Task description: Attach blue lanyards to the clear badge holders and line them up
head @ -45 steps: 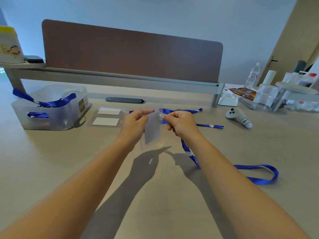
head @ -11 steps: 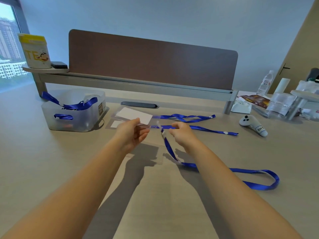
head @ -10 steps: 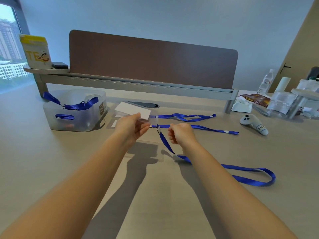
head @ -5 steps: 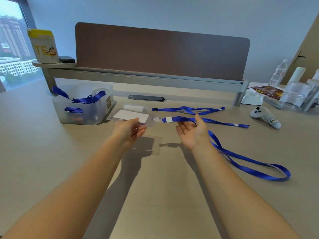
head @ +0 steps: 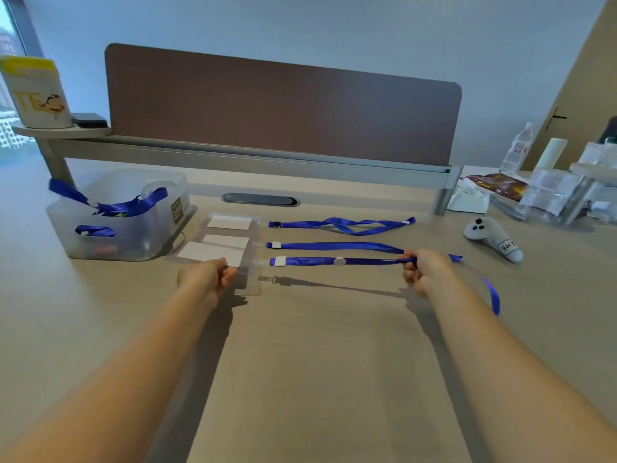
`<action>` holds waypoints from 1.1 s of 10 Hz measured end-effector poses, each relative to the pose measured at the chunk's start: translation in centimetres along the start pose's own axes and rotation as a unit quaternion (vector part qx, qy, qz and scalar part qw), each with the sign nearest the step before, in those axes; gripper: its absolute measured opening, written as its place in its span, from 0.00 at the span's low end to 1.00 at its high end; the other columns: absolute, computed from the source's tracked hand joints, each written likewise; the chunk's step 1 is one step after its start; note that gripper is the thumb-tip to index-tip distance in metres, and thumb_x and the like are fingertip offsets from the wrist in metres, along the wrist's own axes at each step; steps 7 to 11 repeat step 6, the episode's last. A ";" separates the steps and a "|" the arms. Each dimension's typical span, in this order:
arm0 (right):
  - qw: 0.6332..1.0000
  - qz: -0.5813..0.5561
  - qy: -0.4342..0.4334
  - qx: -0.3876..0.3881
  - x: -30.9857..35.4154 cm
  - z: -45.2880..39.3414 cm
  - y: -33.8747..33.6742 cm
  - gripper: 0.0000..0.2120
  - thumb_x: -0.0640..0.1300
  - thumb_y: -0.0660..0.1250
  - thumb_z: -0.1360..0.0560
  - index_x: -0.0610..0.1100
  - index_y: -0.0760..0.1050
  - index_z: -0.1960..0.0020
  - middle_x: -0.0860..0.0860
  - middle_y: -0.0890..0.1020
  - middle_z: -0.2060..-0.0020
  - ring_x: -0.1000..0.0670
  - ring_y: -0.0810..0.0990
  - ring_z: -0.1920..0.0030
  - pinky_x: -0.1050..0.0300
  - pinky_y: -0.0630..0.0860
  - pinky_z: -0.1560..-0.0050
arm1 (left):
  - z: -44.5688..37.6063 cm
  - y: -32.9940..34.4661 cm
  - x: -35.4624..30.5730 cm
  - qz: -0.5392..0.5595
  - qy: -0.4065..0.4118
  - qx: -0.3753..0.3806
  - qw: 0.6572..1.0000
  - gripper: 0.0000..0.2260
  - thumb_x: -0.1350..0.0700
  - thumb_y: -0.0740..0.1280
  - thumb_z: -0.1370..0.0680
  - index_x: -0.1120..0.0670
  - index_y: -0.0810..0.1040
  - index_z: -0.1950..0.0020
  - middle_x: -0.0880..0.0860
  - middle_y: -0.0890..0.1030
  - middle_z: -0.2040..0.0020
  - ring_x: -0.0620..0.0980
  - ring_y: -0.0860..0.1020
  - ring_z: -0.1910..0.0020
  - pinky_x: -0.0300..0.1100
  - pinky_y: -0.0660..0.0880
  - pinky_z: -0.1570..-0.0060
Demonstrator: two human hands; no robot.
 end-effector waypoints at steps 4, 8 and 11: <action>0.995 -0.087 0.036 -0.023 -2.9 0.0 1.3 0.21 0.33 0.63 0.26 0.39 0.67 0.34 0.41 0.74 0.37 0.45 0.75 0.38 0.55 0.77 0.41 | 0.6 0.0 1.2 0.036 -0.088 0.007 0.995 0.15 0.66 0.56 0.21 0.65 0.66 0.34 0.62 0.71 0.33 0.56 0.73 0.36 0.40 0.70 0.38; 0.998 0.028 0.000 -0.049 -3.6 3.8 1.6 0.22 0.34 0.62 0.25 0.36 0.64 0.32 0.40 0.73 0.37 0.44 0.74 0.38 0.51 0.73 0.38 | 2.9 -1.7 0.1 0.002 -0.066 -0.001 0.998 0.15 0.64 0.61 0.23 0.61 0.67 0.36 0.64 0.74 0.41 0.58 0.78 0.47 0.38 0.80 0.57; 0.998 0.028 0.000 -0.049 -3.6 3.8 1.6 0.22 0.34 0.62 0.25 0.36 0.64 0.32 0.40 0.73 0.37 0.44 0.74 0.38 0.51 0.73 0.38 | 2.9 -1.7 0.1 0.002 -0.066 -0.001 0.998 0.15 0.64 0.61 0.23 0.61 0.67 0.36 0.64 0.74 0.41 0.58 0.78 0.47 0.38 0.80 0.57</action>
Point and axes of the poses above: each hand's wrist, its own z-axis away from the middle knuckle, its own y-axis out of the palm, x = y × z, the point moved 8 cm from there along -z, towards the middle knuckle
